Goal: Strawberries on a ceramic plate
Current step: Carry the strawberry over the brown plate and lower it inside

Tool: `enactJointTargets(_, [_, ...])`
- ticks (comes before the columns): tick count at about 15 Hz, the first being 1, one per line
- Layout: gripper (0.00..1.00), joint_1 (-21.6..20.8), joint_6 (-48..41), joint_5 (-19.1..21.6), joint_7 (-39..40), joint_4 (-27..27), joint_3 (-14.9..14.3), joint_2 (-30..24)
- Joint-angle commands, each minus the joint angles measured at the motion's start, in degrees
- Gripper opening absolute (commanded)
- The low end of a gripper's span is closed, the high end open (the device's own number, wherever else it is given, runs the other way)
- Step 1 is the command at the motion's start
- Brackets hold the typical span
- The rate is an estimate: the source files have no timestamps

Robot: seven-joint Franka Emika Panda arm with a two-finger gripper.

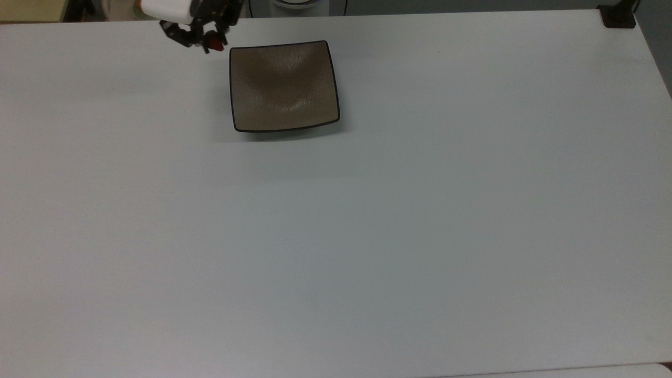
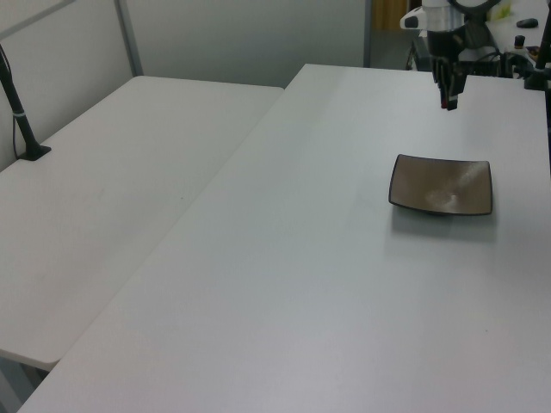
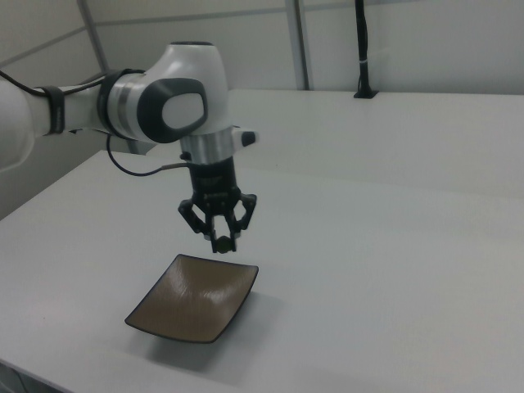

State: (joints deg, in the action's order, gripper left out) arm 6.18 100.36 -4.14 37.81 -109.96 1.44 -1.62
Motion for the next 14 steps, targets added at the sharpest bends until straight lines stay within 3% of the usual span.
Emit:
enactJointTargets(1, [0.06,-5.2,-2.0,0.63,-14.29,-0.78,-0.47,-1.2])
enactJointTargets(5, [0.06,-9.25,-1.66,0.62,-26.45,-3.15,-0.3,-0.67])
enactJointTargets(11, [0.06,-10.49,0.01,0.71,-28.23,-7.02,-0.3,1.52])
enactJointTargets(14, [0.06,-10.93,5.09,0.62,-29.98,-10.0,-0.3,2.76])
